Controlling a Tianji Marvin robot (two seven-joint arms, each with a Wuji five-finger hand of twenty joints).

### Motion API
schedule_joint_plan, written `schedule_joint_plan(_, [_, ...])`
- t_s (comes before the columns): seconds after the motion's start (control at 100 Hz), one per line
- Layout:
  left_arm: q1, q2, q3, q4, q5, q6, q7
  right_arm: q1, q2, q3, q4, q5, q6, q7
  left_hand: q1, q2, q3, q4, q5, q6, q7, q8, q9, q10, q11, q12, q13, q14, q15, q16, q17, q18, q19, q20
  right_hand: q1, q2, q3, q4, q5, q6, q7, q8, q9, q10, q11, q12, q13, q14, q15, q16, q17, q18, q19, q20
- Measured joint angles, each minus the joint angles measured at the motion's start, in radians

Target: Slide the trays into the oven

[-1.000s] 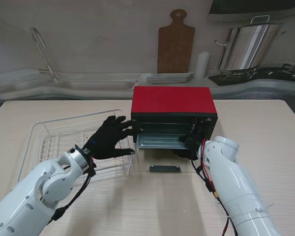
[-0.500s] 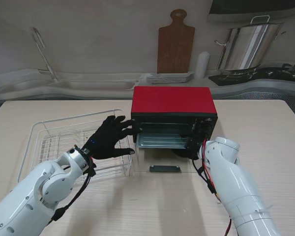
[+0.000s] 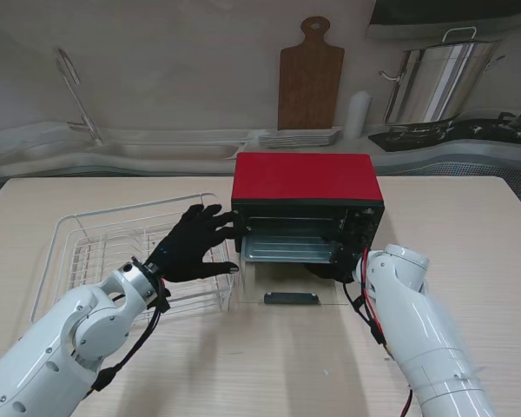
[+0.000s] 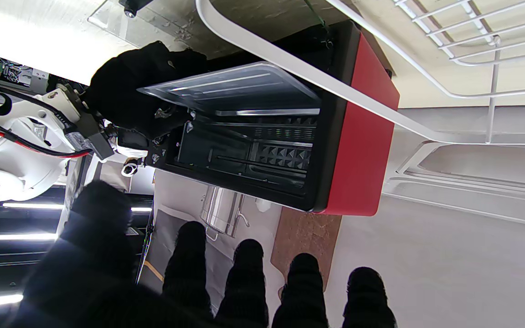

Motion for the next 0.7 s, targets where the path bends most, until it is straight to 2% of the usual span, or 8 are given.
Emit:
schedule_joint_plan(0.03, [0.000, 0.000, 0.000, 0.000, 0.000, 0.000, 0.001, 0.000, 0.000, 0.000, 0.000, 0.001, -0.001, 0.000, 0.000, 0.000, 0.000, 0.000, 0.000, 0.000, 0.000, 0.002, 0.000, 0.000, 0.000, 0.000, 0.001, 0.000, 0.000, 0.000, 0.000, 0.000, 0.000, 0.000, -0.022, 0.002, -0.007, 0.002, -0.023, 0.000, -0.006, -0.005, -0.006, 0.000, -0.007, -0.004, 0.000, -0.005, -0.020, -0.007, -0.004, 0.000, -0.031, 0.002])
schedule_joint_plan(0.2, [0.000, -0.001, 0.000, 0.001, 0.001, -0.001, 0.005, -0.001, 0.001, 0.002, 0.000, 0.019, -0.006, -0.004, 0.000, 0.000, 0.000, 0.000, 0.000, 0.000, 0.000, 0.004, 0.000, 0.000, 0.000, 0.000, 0.001, 0.000, 0.000, 0.000, 0.000, -0.001, 0.000, 0.000, -0.010, 0.011, -0.017, 0.002, -0.026, 0.020, -0.068, -0.040, -0.018, 0.000, -0.046, -0.012, 0.000, -0.025, -0.118, -0.065, -0.023, 0.000, -0.214, -0.038])
schedule_joint_plan(0.55, [0.000, -0.001, 0.000, 0.001, 0.001, 0.000, 0.005, -0.003, 0.002, 0.008, 0.001, 0.020, -0.014, 0.003, 0.000, 0.000, 0.000, 0.000, 0.000, 0.001, 0.000, 0.005, 0.000, 0.000, 0.000, 0.000, 0.001, 0.000, 0.009, 0.000, 0.000, -0.001, 0.000, 0.000, -0.023, 0.025, -0.034, 0.002, -0.026, 0.036, -0.108, -0.055, -0.034, 0.000, -0.073, -0.029, 0.000, -0.036, -0.155, -0.080, -0.036, 0.000, -0.252, -0.039])
schedule_joint_plan(0.58, [0.000, -0.001, 0.000, 0.002, 0.001, -0.001, 0.005, -0.005, 0.002, 0.010, 0.002, 0.020, -0.015, 0.007, 0.000, 0.000, 0.000, 0.000, 0.000, 0.001, 0.000, 0.005, 0.000, 0.000, 0.000, 0.000, 0.001, 0.000, 0.010, 0.000, 0.000, -0.001, 0.000, 0.000, -0.046, 0.025, -0.037, 0.002, -0.026, 0.036, -0.108, -0.055, -0.036, 0.000, -0.073, -0.029, 0.000, -0.036, -0.156, -0.080, -0.037, 0.000, -0.252, -0.039])
schedule_joint_plan(0.66, [0.000, -0.001, 0.001, 0.002, 0.000, -0.001, 0.005, -0.006, 0.003, 0.015, 0.005, 0.017, -0.017, 0.022, 0.000, 0.000, 0.000, 0.000, 0.000, 0.001, 0.000, 0.005, 0.000, 0.000, 0.000, 0.000, 0.001, 0.000, 0.011, 0.000, 0.000, -0.002, 0.000, -0.001, -0.047, 0.026, -0.044, 0.002, -0.025, 0.036, -0.105, -0.055, -0.032, 0.000, -0.063, -0.030, 0.000, -0.034, -0.154, -0.080, -0.034, 0.000, -0.252, -0.039])
schedule_joint_plan(0.7, [-0.001, -0.001, 0.001, 0.003, -0.001, -0.001, 0.005, -0.006, 0.004, 0.018, 0.008, 0.014, -0.017, 0.027, 0.000, 0.000, 0.000, 0.000, 0.000, 0.001, 0.000, 0.005, 0.000, 0.000, 0.000, 0.000, 0.001, 0.000, 0.011, 0.000, 0.000, -0.002, 0.000, -0.001, -0.047, 0.026, -0.044, 0.001, -0.022, 0.036, -0.095, -0.055, -0.026, 0.000, -0.052, -0.030, 0.000, -0.032, -0.132, -0.079, -0.027, 0.000, -0.214, -0.039])
